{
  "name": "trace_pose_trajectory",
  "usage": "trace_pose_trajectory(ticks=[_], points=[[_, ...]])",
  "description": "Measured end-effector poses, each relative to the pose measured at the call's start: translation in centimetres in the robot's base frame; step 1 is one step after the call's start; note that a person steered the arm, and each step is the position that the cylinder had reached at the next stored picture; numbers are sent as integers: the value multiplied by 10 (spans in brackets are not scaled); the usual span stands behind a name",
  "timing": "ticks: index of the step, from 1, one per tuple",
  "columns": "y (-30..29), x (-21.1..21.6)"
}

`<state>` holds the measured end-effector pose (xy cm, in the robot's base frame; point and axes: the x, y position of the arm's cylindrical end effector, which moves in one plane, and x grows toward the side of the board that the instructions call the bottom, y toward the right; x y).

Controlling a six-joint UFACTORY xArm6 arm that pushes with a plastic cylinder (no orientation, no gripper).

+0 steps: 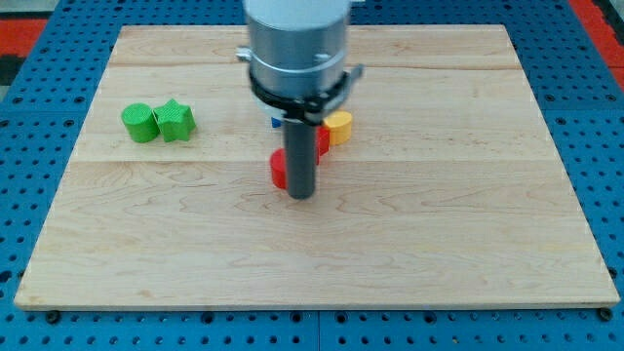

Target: Move the green star to the top side slightly

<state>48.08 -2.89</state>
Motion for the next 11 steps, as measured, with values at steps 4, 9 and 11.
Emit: trace_pose_trajectory(ticks=[4, 9, 11], points=[[-134, -70], [-72, -56], [-47, -40]])
